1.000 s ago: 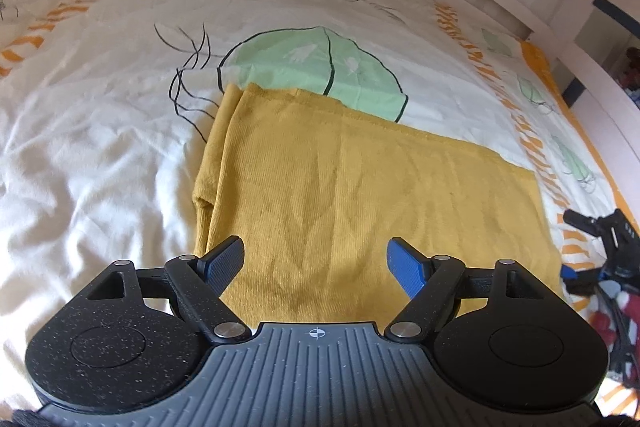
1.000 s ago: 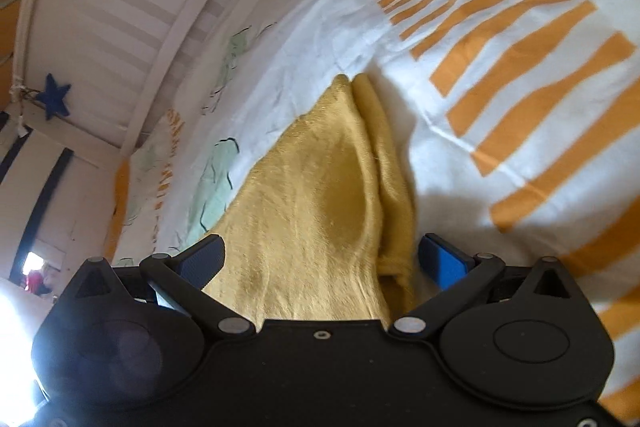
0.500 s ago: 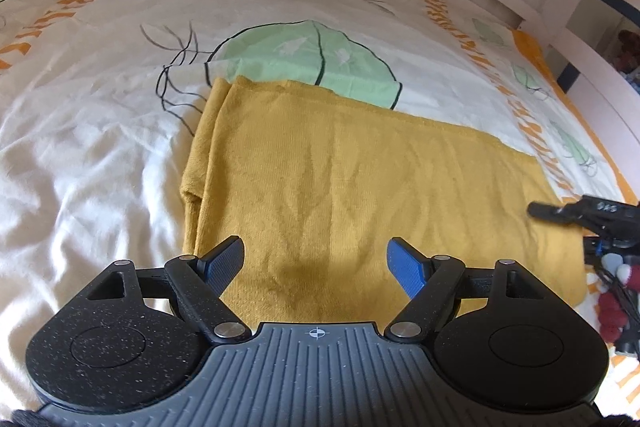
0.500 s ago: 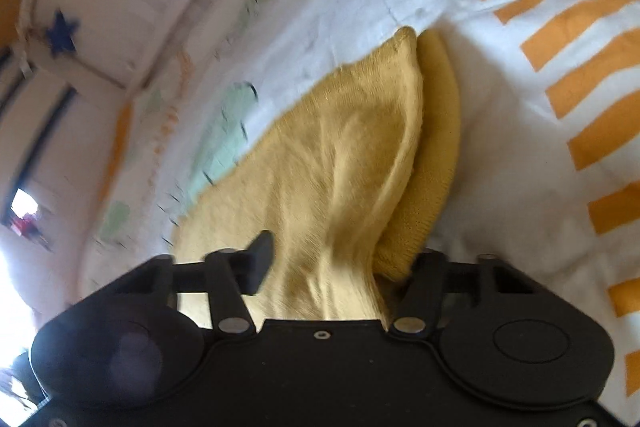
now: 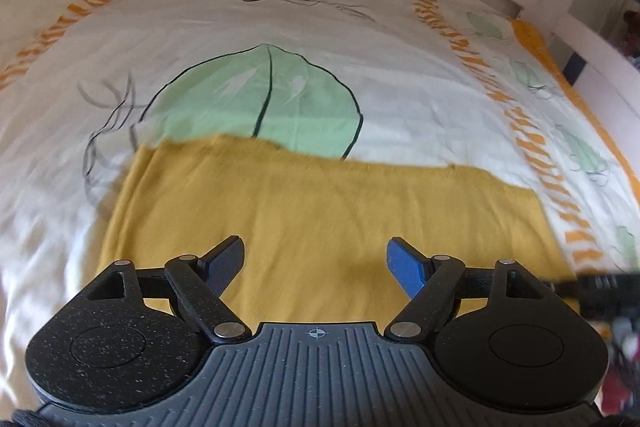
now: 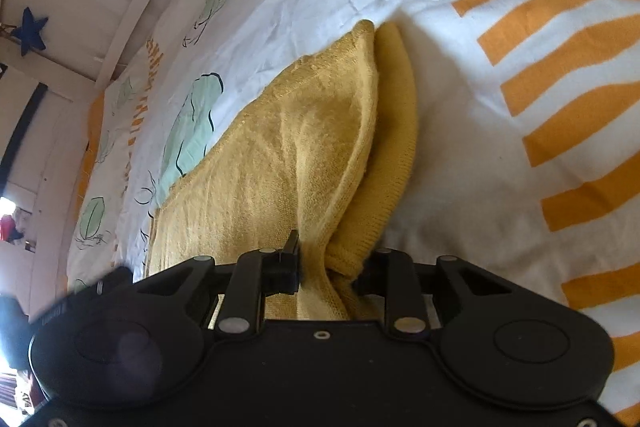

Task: Fold small clothes
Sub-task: 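Fold the held side over the sweater with the right tool, release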

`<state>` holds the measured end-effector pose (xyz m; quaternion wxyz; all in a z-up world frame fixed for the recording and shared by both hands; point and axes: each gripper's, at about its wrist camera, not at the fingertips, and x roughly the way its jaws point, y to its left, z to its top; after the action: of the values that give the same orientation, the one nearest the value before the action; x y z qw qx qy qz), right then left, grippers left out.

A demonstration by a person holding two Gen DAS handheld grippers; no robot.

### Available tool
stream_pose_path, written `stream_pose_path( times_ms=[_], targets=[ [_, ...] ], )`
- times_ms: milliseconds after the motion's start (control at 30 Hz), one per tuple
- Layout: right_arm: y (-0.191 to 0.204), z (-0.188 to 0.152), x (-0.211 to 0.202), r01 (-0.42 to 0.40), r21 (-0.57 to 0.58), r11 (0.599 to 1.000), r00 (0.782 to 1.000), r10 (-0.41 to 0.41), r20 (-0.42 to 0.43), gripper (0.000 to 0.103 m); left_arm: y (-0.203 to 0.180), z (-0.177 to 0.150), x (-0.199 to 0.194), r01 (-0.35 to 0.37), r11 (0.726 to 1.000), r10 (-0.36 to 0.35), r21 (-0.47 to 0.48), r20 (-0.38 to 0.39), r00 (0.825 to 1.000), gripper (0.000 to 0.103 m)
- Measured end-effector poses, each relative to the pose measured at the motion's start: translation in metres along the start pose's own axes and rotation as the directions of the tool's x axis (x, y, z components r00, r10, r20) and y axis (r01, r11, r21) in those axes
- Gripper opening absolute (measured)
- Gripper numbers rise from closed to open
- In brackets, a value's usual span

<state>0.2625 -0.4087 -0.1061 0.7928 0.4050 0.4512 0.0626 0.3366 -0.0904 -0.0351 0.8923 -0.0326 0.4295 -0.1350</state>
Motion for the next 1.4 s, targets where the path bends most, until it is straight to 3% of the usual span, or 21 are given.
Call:
stream_pose_path(
  times_ms=[333, 467, 667, 933, 967, 1067, 1133, 1167, 1233, 1300, 1400],
  targets=[
    [-0.014, 0.004, 0.003, -0.052, 0.082, 0.995, 0.999, 0.053, -0.011, 0.034, -0.028, 0.01, 0.076, -0.107, 0.99, 0.116, 0.088, -0.107, 0.987, 0.077],
    [-0.013, 0.005, 0.004, -0.053, 0.082, 0.995, 0.998, 0.054, -0.014, 0.034, -0.033, 0.005, 0.088, -0.144, 0.979, 0.156, 0.146, -0.075, 0.985, 0.085],
    [-0.014, 0.007, 0.006, -0.059, 0.089, 0.994, 0.998, 0.061, -0.015, 0.034, -0.029, 0.001, 0.074, -0.123, 0.985, 0.134, 0.118, -0.087, 0.987, 0.083],
    [-0.016, 0.007, 0.004, -0.064, 0.087, 0.994, 0.998, 0.065, -0.018, 0.035, -0.019, -0.046, 0.032, -0.094, 0.992, 0.101, 0.082, -0.077, 0.992, 0.084],
    [-0.016, 0.007, 0.004, -0.066, 0.087, 0.994, 0.998, 0.068, -0.017, 0.037, -0.021, -0.05, 0.031, -0.101, 0.99, 0.107, 0.102, -0.062, 0.992, 0.084],
    [-0.014, 0.007, 0.005, -0.11, 0.086, 0.99, 0.994, 0.112, -0.016, 0.056, -0.026, -0.055, 0.034, -0.116, 0.982, 0.122, 0.152, -0.031, 0.992, 0.09],
    [-0.011, 0.008, 0.005, -0.145, 0.076, 0.986, 0.989, 0.147, -0.015, 0.071, -0.024, -0.051, 0.04, -0.113, 0.983, 0.119, 0.142, -0.031, 0.992, 0.097],
    [-0.007, 0.008, 0.006, -0.152, 0.063, 0.986, 0.988, 0.153, -0.016, 0.074, -0.022, -0.049, 0.042, -0.103, 0.985, 0.109, 0.135, -0.035, 0.993, 0.101],
    [-0.001, 0.007, 0.008, -0.151, 0.034, 0.988, 0.988, 0.152, -0.016, 0.084, -0.018, -0.046, 0.044, -0.075, 0.99, 0.081, 0.123, -0.046, 0.996, 0.102],
    [0.003, 0.007, 0.009, -0.16, 0.016, 0.987, 0.987, 0.16, -0.016, 0.089, -0.012, -0.044, 0.04, -0.044, 0.993, 0.05, 0.107, -0.054, 0.997, 0.097],
    [0.003, 0.008, 0.008, -0.163, 0.01, 0.987, 0.987, 0.163, -0.008, 0.089, 0.002, -0.04, 0.024, -0.022, 0.997, 0.027, 0.077, -0.054, 0.998, 0.077]
  ],
)
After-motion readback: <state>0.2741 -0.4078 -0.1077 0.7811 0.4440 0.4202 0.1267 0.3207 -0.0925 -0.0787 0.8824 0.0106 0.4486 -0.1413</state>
